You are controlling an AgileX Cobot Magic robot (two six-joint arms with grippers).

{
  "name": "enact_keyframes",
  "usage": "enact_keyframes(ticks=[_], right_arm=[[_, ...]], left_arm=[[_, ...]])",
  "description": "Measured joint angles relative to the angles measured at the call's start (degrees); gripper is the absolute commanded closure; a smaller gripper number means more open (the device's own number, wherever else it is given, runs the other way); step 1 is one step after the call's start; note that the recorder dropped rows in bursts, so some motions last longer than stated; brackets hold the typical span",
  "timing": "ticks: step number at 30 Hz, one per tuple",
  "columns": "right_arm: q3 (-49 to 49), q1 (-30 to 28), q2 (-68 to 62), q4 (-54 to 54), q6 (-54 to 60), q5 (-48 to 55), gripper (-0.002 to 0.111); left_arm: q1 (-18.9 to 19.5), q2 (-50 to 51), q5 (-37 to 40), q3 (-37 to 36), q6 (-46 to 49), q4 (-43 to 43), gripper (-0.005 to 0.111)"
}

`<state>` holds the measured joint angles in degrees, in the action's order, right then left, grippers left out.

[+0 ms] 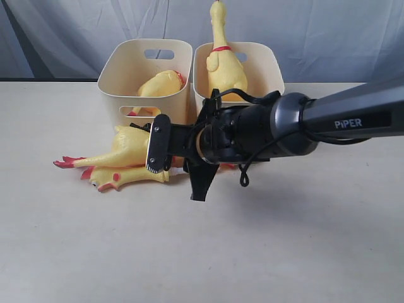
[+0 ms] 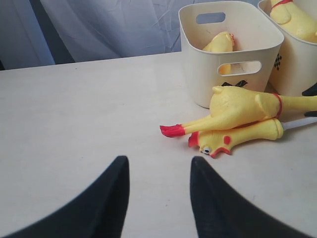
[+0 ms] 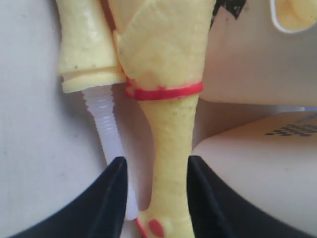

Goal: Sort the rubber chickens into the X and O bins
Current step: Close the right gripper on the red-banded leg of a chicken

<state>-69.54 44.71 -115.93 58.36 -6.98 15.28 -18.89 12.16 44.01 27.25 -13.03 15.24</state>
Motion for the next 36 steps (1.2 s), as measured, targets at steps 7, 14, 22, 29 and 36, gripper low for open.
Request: enact_keyframes(ticks=[7, 14, 22, 29, 36], right_arm=[[-2.3, 0.0, -2.3, 0.9, -0.4, 2.9, 0.063], [-2.6, 0.0, -3.3, 2.4, -2.1, 3.4, 0.058], [-3.1, 0.0, -3.7, 6.7, -6.9, 3.5, 0.058], [-3.1, 0.0, -3.7, 9.9, -9.3, 5.0, 0.058], [-3.1, 0.0, -4.0, 10.2, -9.5, 5.1, 0.058]], left_arm=[[0.0, 0.0, 0.0, 0.0, 0.1, 0.0, 0.067], [0.0, 0.0, 0.0, 0.0, 0.2, 0.0, 0.067], [0.0, 0.0, 0.0, 0.0, 0.2, 0.0, 0.067], [0.0, 0.0, 0.0, 0.0, 0.2, 0.0, 0.067], [0.0, 0.0, 0.0, 0.0, 0.2, -0.1, 0.067]])
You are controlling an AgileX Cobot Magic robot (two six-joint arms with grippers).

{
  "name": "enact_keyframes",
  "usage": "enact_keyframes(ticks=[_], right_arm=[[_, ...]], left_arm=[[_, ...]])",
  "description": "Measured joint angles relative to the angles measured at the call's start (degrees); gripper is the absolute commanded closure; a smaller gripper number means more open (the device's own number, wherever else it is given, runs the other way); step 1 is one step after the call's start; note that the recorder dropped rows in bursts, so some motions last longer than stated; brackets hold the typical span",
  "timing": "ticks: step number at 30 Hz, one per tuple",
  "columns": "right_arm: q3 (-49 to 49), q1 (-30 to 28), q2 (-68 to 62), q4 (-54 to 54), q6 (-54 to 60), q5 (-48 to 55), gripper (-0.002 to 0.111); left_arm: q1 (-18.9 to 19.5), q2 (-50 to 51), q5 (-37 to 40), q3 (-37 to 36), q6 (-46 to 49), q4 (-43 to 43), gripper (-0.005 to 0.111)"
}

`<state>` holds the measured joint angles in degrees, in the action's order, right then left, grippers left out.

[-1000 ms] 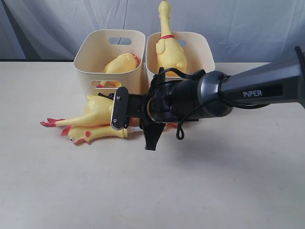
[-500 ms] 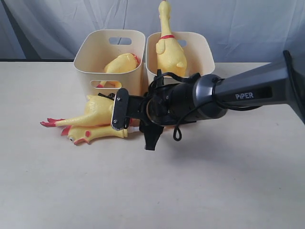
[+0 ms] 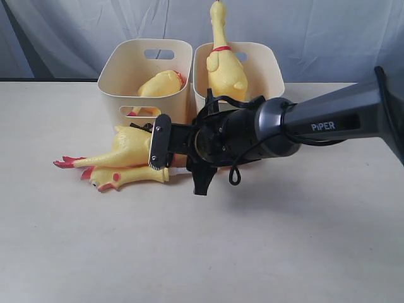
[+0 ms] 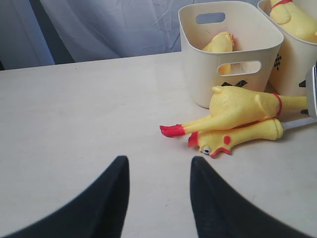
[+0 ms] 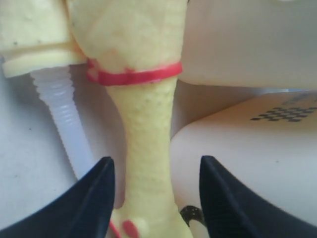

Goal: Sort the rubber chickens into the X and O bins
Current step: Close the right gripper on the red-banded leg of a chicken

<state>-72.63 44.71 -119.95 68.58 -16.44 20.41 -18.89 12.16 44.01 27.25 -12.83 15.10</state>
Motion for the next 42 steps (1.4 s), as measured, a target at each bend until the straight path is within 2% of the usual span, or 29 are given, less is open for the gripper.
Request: enact_keyframes(ticks=[15, 30, 42], right_arm=[[0.0, 0.0, -1.8, 3.5, -0.2, 0.3, 0.058], [-0.8, 0.0, -3.6, 10.2, -9.2, 1.3, 0.058], [-1.6, 0.0, -3.6, 10.5, -10.1, 1.5, 0.058]], left_arm=[[0.0, 0.0, 0.0, 0.0, 0.0, 0.0, 0.067], [0.0, 0.0, 0.0, 0.0, 0.0, 0.0, 0.067], [0.0, 0.0, 0.0, 0.0, 0.0, 0.0, 0.067]])
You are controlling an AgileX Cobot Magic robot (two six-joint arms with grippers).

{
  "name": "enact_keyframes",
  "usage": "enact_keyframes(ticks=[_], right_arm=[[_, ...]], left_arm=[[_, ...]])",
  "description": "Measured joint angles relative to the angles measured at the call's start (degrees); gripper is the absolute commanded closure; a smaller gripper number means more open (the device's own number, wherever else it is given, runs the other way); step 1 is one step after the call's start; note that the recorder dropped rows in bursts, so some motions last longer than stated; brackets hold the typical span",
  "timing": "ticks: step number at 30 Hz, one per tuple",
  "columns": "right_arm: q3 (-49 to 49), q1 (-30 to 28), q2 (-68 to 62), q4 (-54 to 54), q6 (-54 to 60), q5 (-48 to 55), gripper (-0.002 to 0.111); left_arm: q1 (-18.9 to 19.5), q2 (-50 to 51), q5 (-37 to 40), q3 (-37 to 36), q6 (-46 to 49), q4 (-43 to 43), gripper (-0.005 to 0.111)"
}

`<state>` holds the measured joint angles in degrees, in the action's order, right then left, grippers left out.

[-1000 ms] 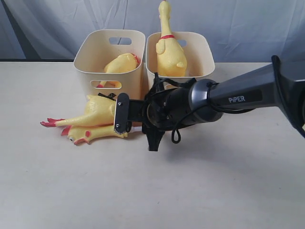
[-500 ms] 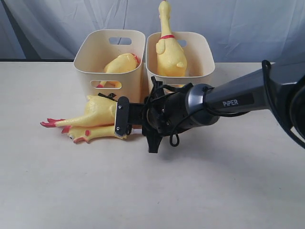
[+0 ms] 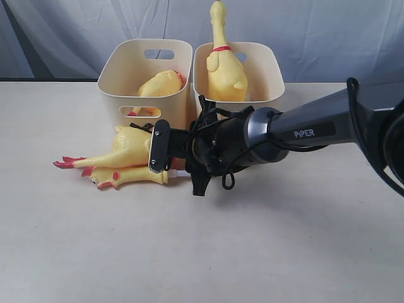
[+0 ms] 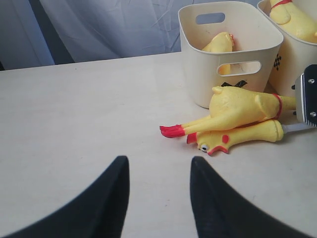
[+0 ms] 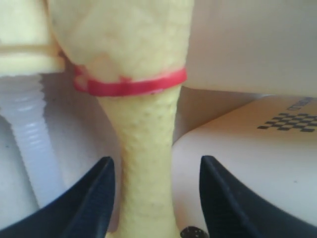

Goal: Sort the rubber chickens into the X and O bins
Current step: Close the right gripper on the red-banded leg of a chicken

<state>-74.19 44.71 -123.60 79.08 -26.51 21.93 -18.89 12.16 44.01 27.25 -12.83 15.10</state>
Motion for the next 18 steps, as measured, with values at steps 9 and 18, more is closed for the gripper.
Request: enact_keyframes(ticks=[9, 18], right_arm=[[0.0, 0.0, 0.0, 0.1, -0.2, 0.0, 0.058], [0.0, 0.0, -0.4, 0.1, -0.2, 0.1, 0.058]], left_arm=[[0.0, 0.0, 0.0, 0.0, 0.0, 0.0, 0.067], [0.0, 0.0, 0.0, 0.0, 0.0, 0.0, 0.067]])
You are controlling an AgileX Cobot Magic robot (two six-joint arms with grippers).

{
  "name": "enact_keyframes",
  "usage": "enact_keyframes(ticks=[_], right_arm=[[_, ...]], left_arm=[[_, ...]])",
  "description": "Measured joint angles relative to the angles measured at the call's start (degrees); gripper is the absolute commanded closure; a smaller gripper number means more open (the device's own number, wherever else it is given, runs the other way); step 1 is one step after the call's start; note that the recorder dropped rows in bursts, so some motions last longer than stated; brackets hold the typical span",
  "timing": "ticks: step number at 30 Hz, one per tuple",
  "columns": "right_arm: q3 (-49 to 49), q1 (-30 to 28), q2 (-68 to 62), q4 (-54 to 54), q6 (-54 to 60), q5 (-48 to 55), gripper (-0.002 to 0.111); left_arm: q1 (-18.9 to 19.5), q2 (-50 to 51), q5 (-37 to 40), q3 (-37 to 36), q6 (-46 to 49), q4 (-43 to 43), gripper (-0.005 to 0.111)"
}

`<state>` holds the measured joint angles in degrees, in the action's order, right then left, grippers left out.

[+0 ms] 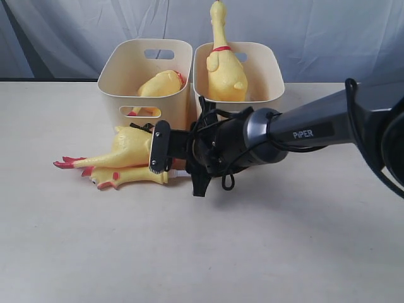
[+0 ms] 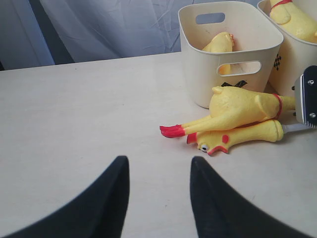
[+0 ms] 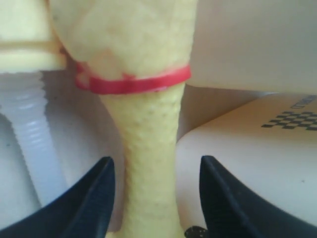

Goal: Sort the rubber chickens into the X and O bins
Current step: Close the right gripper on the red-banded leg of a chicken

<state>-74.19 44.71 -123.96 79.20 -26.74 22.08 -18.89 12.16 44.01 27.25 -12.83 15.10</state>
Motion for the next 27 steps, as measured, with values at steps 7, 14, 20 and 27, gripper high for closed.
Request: enact_keyframes(ticks=[7, 14, 20, 27], right_arm=[[0.0, 0.0, -1.3, 0.0, 0.0, 0.3, 0.058], [0.0, 0.0, -1.6, 0.1, 0.0, 0.9, 0.080], [-0.3, 0.0, -1.6, 0.3, -0.1, 1.1, 0.100], [-0.3, 0.2, -1.6, 0.3, -0.1, 2.6, 0.109]], left_arm=[[0.0, 0.0, 0.0, 0.0, 0.1, -0.1, 0.067], [0.0, 0.0, 0.0, 0.0, 0.1, -0.1, 0.067], [0.0, 0.0, 0.0, 0.0, 0.1, -0.1, 0.067], [0.0, 0.0, -0.1, 0.0, 0.1, -0.1, 0.067]])
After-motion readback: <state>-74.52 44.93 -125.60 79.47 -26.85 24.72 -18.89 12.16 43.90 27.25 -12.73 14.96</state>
